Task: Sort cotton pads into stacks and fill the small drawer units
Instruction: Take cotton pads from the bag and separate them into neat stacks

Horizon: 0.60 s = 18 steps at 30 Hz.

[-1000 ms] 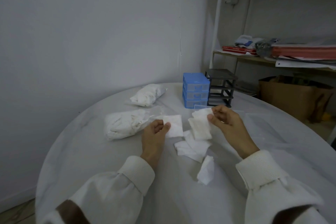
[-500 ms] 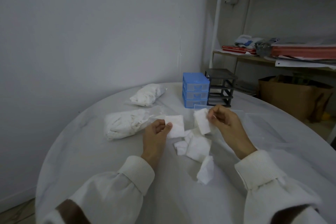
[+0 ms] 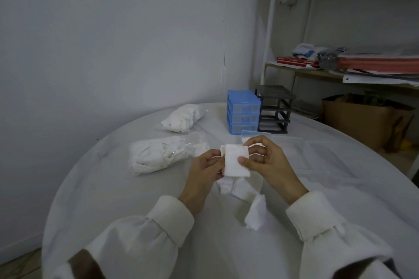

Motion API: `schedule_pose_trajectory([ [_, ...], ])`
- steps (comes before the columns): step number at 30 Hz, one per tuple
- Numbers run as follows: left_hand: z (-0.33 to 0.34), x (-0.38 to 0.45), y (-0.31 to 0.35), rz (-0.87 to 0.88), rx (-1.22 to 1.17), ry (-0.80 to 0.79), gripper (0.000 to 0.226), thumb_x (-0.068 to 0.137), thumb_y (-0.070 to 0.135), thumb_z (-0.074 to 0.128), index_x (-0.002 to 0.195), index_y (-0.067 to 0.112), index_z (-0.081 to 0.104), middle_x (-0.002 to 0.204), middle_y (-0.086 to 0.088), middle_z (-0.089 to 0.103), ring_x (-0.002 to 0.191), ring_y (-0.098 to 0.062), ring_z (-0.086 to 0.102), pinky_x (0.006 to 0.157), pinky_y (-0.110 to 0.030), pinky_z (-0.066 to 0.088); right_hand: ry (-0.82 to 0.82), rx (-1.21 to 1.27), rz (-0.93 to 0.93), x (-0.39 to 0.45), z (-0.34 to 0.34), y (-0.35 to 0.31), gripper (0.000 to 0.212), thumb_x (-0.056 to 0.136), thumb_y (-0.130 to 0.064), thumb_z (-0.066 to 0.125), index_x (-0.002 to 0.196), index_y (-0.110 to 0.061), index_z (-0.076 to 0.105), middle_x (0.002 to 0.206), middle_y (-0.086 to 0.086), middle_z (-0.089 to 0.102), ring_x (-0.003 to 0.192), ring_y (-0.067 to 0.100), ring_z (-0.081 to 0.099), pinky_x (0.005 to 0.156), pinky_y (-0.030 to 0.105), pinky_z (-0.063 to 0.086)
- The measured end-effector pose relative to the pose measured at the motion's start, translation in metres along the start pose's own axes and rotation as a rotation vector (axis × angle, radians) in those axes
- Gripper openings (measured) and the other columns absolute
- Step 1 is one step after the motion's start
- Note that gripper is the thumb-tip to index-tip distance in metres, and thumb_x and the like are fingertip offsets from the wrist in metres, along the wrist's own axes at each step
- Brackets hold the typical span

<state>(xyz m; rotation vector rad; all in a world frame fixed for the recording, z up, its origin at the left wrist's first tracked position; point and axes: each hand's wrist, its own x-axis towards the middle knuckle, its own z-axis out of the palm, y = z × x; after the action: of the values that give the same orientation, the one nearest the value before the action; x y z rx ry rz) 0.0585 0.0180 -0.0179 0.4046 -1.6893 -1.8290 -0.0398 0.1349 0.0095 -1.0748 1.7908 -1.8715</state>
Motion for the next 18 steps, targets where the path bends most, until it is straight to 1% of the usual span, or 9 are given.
schedule_pose_trajectory([
  [2,0.0005,-0.0012,0.0018,0.007,-0.015,-0.024,0.014,0.093,0.001,0.050,0.101,-0.001,0.061,0.086,-0.008,0.069,0.082,-0.015,0.066,0.072,-0.022,0.054,0.021,-0.040,-0.024,0.0004,-0.0008,0.0010,0.027,0.074,0.000,0.073,0.089,-0.015,0.056,0.081,0.007,0.065,0.069,0.016,0.061,0.062,0.019,0.052],
  [4,0.0011,-0.0023,0.0030,0.008,-0.021,-0.034,0.014,0.093,0.001,0.049,0.097,0.003,0.062,0.081,-0.001,0.070,0.079,-0.011,0.067,0.071,-0.020,0.055,0.044,-0.076,-0.053,0.0006,-0.0013,0.0011,0.028,0.073,0.000,0.074,0.087,-0.016,0.056,0.078,0.004,0.065,0.064,0.009,0.060,0.061,0.017,0.050],
  [6,0.0015,-0.0028,0.0035,0.007,-0.031,-0.039,0.015,0.094,0.002,0.048,0.096,0.005,0.063,0.083,-0.001,0.070,0.080,-0.012,0.067,0.071,-0.020,0.054,0.056,-0.088,-0.071,0.0004,-0.0012,0.0006,0.030,0.072,0.000,0.075,0.087,-0.017,0.056,0.076,0.002,0.065,0.061,0.003,0.060,0.060,0.015,0.049],
  [8,0.0023,-0.0046,0.0048,0.004,-0.057,-0.047,0.015,0.094,0.005,0.050,0.096,0.007,0.064,0.084,-0.002,0.070,0.081,-0.012,0.067,0.071,-0.021,0.054,0.063,-0.096,-0.079,0.0002,-0.0010,0.0005,0.033,0.071,0.000,0.076,0.089,-0.018,0.055,0.076,0.002,0.064,0.060,0.002,0.059,0.060,0.014,0.048],
  [11,0.0031,-0.0066,0.0065,-0.008,-0.089,-0.061,0.017,0.094,0.009,0.050,0.091,0.013,0.066,0.080,0.004,0.072,0.077,-0.008,0.068,0.068,-0.018,0.054,0.074,-0.108,-0.079,0.0006,-0.0010,0.0022,0.038,0.070,0.000,0.077,0.092,-0.021,0.054,0.076,0.003,0.064,0.061,0.003,0.058,0.061,0.015,0.048],
  [13,0.0032,-0.0057,0.0069,-0.037,-0.097,-0.050,0.019,0.095,0.011,0.050,0.088,0.015,0.067,0.078,0.005,0.072,0.077,-0.010,0.068,0.069,-0.020,0.054,0.084,-0.100,-0.081,0.0009,-0.0014,0.0031,0.041,0.069,0.000,0.078,0.093,-0.022,0.054,0.076,0.004,0.064,0.061,0.005,0.058,0.062,0.016,0.049],
  [16,0.0028,-0.0030,0.0079,-0.100,-0.149,-0.021,0.017,0.094,0.018,0.051,0.091,0.015,0.067,0.084,0.000,0.072,0.081,-0.016,0.068,0.074,-0.026,0.054,0.095,-0.107,-0.090,0.0009,-0.0015,0.0041,0.042,0.068,0.000,0.078,0.093,-0.023,0.054,0.076,0.003,0.063,0.063,0.009,0.059,0.062,0.015,0.049],
  [18,0.0028,-0.0032,0.0081,-0.080,-0.138,-0.044,0.017,0.092,0.022,0.055,0.094,0.011,0.068,0.088,-0.004,0.072,0.083,-0.017,0.069,0.074,-0.025,0.055,0.099,-0.125,-0.095,0.0007,-0.0006,0.0050,0.043,0.068,-0.002,0.079,0.094,-0.023,0.053,0.078,0.003,0.062,0.067,0.013,0.060,0.062,0.016,0.050],
])
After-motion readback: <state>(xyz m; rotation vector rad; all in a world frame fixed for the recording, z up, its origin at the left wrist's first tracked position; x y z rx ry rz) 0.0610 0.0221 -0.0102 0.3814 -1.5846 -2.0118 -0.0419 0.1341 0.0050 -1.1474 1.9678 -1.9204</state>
